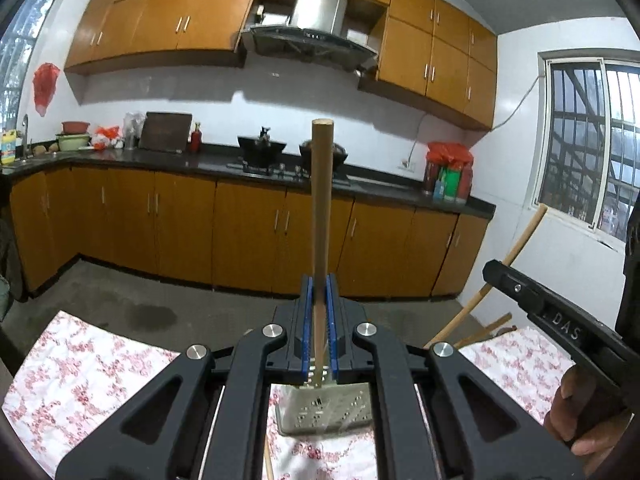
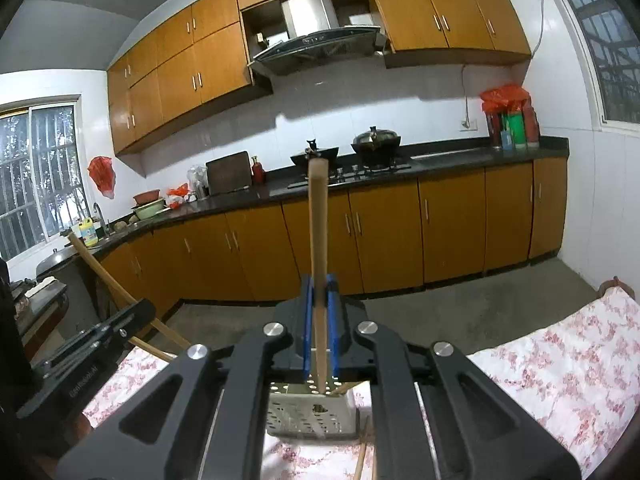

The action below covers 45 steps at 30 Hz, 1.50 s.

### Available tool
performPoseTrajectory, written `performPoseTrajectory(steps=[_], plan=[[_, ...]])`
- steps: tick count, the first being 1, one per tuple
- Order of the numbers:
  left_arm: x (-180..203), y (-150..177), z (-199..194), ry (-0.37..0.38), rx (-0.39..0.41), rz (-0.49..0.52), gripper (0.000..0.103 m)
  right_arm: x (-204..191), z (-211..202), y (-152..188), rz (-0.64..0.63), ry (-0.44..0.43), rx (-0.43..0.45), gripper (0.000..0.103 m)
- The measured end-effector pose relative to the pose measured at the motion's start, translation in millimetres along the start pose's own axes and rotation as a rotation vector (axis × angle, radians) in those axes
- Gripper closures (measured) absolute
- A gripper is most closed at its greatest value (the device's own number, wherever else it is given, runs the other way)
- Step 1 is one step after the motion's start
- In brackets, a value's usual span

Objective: Organize utensils

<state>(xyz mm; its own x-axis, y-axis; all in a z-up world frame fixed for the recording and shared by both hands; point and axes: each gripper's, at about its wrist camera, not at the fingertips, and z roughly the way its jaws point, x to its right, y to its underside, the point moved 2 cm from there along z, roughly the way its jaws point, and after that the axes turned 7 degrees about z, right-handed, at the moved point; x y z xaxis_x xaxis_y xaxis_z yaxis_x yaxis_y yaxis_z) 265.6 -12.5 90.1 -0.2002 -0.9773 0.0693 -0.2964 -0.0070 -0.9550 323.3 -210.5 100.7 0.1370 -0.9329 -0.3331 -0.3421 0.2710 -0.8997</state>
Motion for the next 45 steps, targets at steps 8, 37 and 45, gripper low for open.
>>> performPoseTrajectory(steps=[8,37,45], plan=[[-10,-3,-5,-0.009,-0.013,-0.029,0.067,0,-13,-3,-0.009,0.001,0.022,0.082],[-53,131,-41,-0.199,-0.374,-0.036,0.063,95,-53,173,0.014,0.213,-0.423,0.079],[-45,176,-33,-0.169,-0.497,-0.056,0.064,80,-38,212,0.003,0.184,-0.535,0.086]])
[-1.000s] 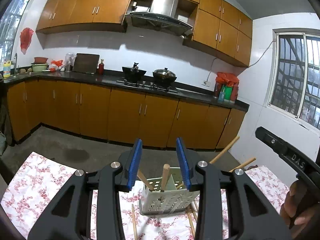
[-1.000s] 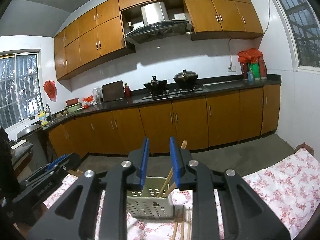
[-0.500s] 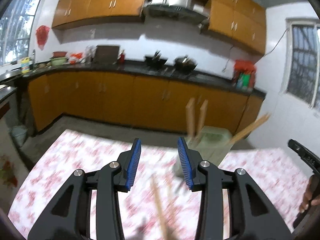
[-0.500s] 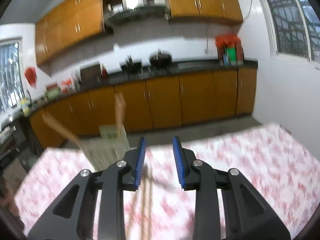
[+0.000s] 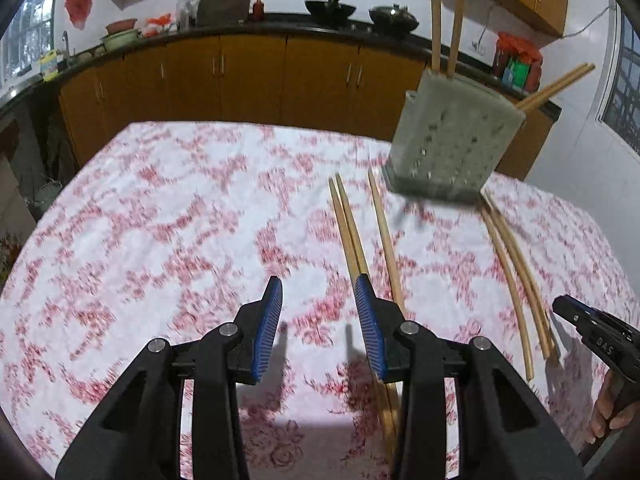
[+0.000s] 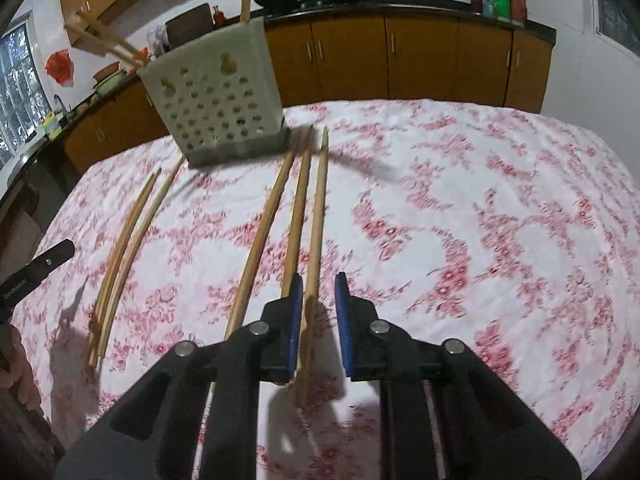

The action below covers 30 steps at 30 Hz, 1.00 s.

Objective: Organize utensils
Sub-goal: 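Bring both open grippers back down over the remaining chopsticks, then close the left gripper on a chopstick while the right gripper grasps another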

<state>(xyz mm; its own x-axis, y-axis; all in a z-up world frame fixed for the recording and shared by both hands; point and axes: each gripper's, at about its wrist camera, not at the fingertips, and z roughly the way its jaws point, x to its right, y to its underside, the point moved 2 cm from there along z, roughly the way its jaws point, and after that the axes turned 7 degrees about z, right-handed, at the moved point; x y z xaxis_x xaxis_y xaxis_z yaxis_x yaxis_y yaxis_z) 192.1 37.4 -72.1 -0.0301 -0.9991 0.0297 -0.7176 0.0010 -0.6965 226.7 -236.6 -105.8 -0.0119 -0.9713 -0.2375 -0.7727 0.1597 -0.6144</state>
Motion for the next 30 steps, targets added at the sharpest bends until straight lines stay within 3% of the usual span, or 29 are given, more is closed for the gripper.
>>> performPoseTrajectory(steps=[8,11,18,30], plan=[[7,14,11,0.018,-0.042,0.01,0.066,-3,12,3,-0.021,0.02,-0.03,0.087],[9,16,14,0.035,-0.058,0.004,0.069,-2,15,5,-0.034,0.042,-0.029,0.095],[15,21,19,0.072,-0.087,0.012,0.077,12,15,-1,0.022,0.087,-0.012,0.095],[23,24,19,0.039,-0.116,0.078,0.082,17,14,-1,0.028,0.094,-0.009,0.095]])
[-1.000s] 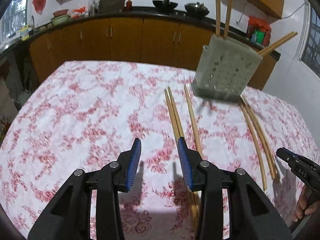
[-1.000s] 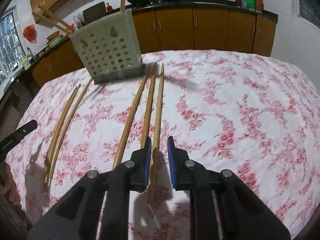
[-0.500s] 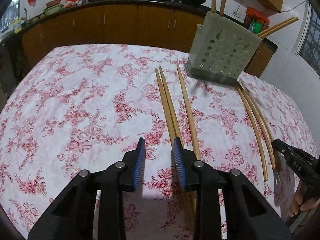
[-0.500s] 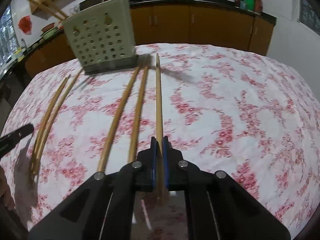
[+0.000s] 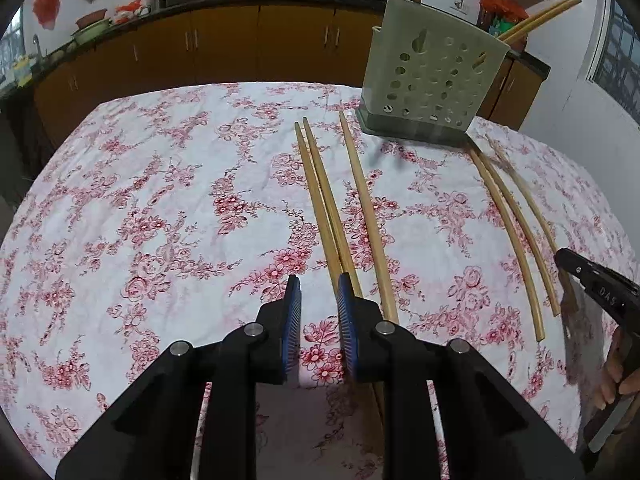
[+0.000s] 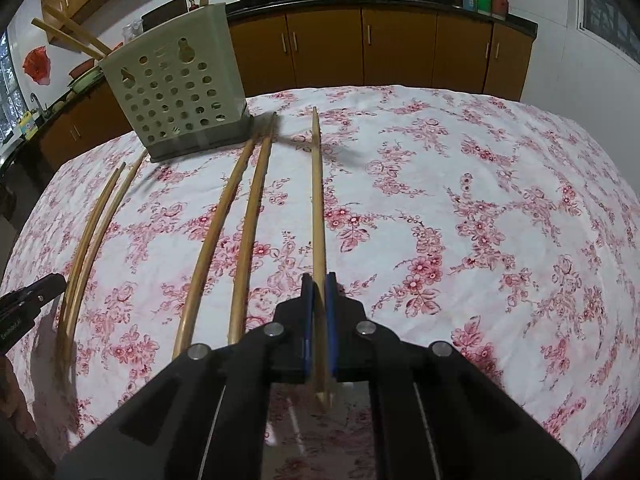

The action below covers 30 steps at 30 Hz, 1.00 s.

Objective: Organize utensils
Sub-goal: 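Close the left gripper on a chopstick while the right gripper grasps another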

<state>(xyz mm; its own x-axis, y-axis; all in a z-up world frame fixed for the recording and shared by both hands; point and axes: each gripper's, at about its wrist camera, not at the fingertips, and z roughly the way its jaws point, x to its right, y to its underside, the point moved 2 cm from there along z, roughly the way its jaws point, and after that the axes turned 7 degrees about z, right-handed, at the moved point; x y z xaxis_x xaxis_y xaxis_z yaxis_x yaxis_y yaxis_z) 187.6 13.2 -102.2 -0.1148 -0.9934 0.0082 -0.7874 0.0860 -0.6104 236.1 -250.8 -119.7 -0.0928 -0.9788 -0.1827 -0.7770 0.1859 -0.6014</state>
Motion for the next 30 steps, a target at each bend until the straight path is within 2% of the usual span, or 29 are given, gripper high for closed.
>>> performPoseTrajectory(steps=[8,14,22,30], plan=[[6,3,2,0.03,-0.022,-0.01,0.085,-4,-1,3,-0.006,-0.015,-0.004,0.095],[2,-1,6,-0.001,-0.022,0.0,0.095,-5,-1,4,-0.012,-0.018,-0.001,0.095],[-18,-16,17,-0.051,-0.014,-0.021,0.095,3,6,-7,0.009,0.004,0.013,0.095],[-24,-14,17,-0.062,0.002,-0.019,0.095,12,9,-15,0.036,0.012,0.014,0.094]])
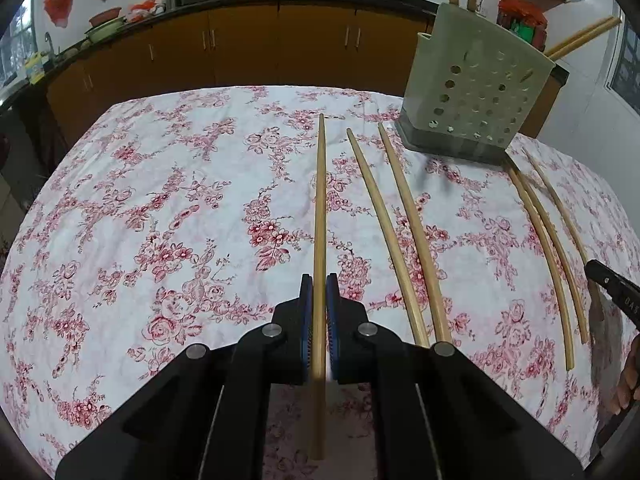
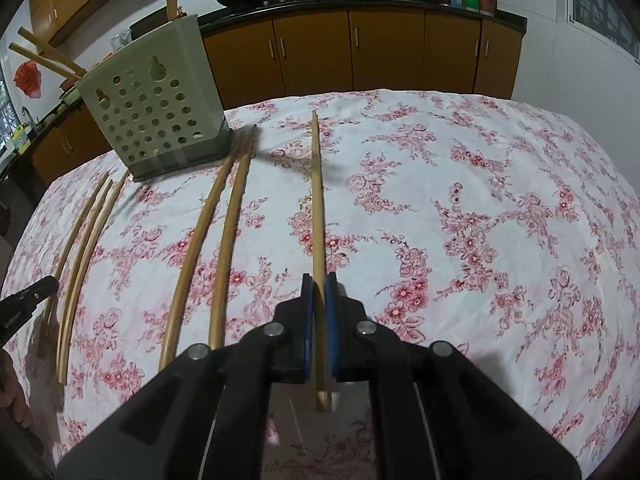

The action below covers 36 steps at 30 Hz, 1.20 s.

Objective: Organize utensils
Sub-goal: 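Close the left gripper on a chopstick while the right gripper grasps another, then lift the left gripper's chopstick upright over the holder while the right gripper raises its own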

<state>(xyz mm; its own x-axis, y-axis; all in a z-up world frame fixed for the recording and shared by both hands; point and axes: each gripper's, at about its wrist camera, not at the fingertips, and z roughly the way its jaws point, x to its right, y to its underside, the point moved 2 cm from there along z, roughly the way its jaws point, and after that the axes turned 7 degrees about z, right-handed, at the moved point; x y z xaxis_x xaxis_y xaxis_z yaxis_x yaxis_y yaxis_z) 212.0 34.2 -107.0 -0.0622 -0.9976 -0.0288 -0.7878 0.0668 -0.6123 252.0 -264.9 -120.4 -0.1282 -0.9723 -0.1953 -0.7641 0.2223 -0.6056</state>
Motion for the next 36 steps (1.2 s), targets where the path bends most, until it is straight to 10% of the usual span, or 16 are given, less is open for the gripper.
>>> performPoseTrajectory(steps=[36], plan=[[1.6,10.3,-7.0,0.025,0.027,0.005,0.095,2.8,-5.8,10.6,-0.003,-0.002,0.019,0.095]])
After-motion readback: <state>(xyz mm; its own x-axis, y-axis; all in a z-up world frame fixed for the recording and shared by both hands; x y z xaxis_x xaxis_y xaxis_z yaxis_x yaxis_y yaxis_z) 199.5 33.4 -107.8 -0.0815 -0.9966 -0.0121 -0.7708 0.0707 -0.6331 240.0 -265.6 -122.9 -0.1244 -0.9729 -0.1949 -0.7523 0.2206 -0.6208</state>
